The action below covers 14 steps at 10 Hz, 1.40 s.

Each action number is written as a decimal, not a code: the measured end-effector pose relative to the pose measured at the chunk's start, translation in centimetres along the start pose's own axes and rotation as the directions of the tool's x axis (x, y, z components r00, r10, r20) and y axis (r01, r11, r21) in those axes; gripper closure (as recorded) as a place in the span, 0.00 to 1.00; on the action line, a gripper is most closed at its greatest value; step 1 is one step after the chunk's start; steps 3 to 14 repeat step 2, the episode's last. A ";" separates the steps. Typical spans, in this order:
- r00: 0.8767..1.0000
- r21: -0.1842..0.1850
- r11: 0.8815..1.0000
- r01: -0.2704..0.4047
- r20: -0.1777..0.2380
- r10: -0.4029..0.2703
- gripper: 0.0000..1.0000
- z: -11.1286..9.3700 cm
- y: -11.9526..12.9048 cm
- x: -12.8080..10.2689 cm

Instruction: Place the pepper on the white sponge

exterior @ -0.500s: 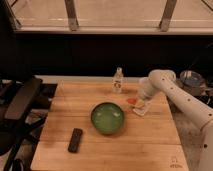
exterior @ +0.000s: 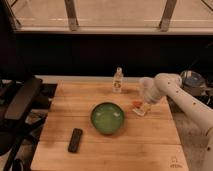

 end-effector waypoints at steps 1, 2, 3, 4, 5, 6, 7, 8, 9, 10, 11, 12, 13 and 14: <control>1.000 0.008 1.000 -0.009 0.003 0.009 0.24 -0.4 -0.2 0.2; 1.000 -0.001 1.000 0.009 0.008 -0.009 0.34 -0.3 -0.4 -0.3; 1.000 -0.001 1.000 0.009 0.008 -0.009 0.34 -0.3 -0.4 -0.3; 1.000 -0.001 1.000 0.009 0.008 -0.009 0.34 -0.3 -0.4 -0.3; 1.000 -0.001 1.000 0.009 0.008 -0.009 0.34 -0.3 -0.4 -0.3; 1.000 -0.001 1.000 0.009 0.008 -0.009 0.34 -0.3 -0.4 -0.3; 1.000 -0.001 1.000 0.009 0.008 -0.009 0.34 -0.3 -0.4 -0.3; 1.000 -0.001 1.000 0.009 0.008 -0.009 0.34 -0.3 -0.4 -0.3; 1.000 -0.001 1.000 0.009 0.008 -0.009 0.34 -0.3 -0.4 -0.3; 1.000 -0.001 1.000 0.009 0.008 -0.009 0.34 -0.3 -0.4 -0.3; 1.000 -0.001 1.000 0.009 0.008 -0.009 0.34 -0.3 -0.4 -0.3; 1.000 -0.001 1.000 0.009 0.008 -0.009 0.34 -0.3 -0.4 -0.3; 1.000 -0.001 1.000 0.009 0.008 -0.009 0.34 -0.3 -0.4 -0.3; 1.000 -0.001 1.000 0.009 0.008 -0.009 0.34 -0.3 -0.4 -0.3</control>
